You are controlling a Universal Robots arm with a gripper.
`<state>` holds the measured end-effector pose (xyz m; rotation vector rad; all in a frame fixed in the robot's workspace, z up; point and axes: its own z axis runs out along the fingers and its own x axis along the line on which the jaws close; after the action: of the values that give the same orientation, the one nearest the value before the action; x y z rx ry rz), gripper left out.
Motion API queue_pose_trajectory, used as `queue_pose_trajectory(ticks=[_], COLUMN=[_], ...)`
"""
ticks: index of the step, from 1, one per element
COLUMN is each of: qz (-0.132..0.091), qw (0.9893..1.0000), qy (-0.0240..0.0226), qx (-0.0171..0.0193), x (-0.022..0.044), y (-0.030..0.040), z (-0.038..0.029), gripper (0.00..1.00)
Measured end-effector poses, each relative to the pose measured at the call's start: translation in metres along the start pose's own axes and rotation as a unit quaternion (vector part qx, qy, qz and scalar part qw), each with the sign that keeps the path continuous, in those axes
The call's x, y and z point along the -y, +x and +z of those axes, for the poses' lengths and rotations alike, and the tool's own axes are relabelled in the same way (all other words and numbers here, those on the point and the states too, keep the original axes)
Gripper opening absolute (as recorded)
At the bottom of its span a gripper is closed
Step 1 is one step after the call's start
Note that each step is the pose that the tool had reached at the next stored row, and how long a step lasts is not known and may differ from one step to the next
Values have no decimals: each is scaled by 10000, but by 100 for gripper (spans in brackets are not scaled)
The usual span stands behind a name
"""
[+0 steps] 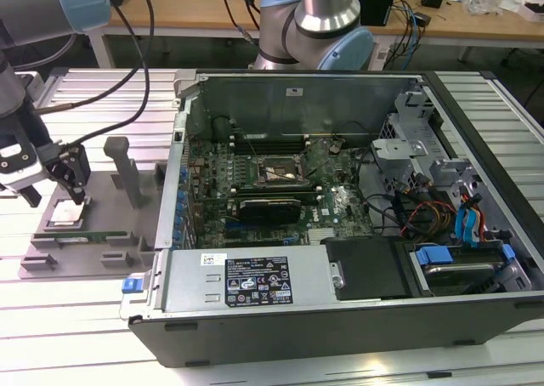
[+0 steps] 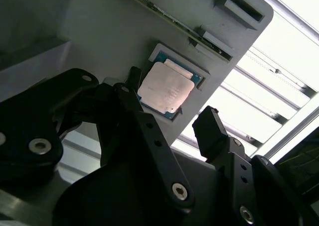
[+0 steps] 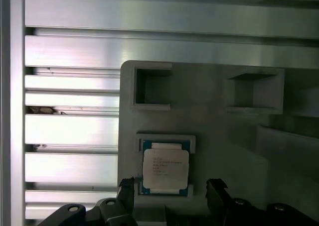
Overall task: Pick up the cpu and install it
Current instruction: 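Pick up the cpu and move it towards the insertion slot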
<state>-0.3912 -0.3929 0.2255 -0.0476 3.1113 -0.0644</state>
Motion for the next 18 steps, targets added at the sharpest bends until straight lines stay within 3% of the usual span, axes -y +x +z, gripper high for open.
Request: queue_pose_trajectory(ticks=[18], qz=[0], qw=[10000], qy=[0], qx=[-1], x=[-4], y=[3], z=[95], gripper=[69])
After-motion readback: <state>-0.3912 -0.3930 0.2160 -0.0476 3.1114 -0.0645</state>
